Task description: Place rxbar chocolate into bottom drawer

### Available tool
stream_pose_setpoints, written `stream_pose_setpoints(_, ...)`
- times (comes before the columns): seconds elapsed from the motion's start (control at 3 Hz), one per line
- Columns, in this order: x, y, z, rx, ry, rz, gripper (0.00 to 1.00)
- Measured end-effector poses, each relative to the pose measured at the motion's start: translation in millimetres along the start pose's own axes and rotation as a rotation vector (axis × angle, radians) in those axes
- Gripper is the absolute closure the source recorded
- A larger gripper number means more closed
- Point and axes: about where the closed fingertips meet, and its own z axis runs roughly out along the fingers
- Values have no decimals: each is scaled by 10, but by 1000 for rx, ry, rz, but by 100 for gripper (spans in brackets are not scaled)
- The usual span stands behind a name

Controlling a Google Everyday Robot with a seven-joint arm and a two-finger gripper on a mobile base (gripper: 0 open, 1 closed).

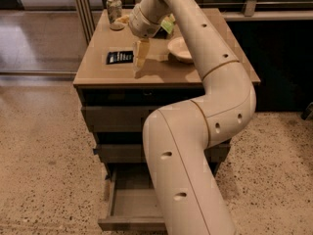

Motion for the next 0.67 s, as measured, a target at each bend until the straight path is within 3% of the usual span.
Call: stream_pose_setpoints(0.67,66,188,332,-95,-3,52,0)
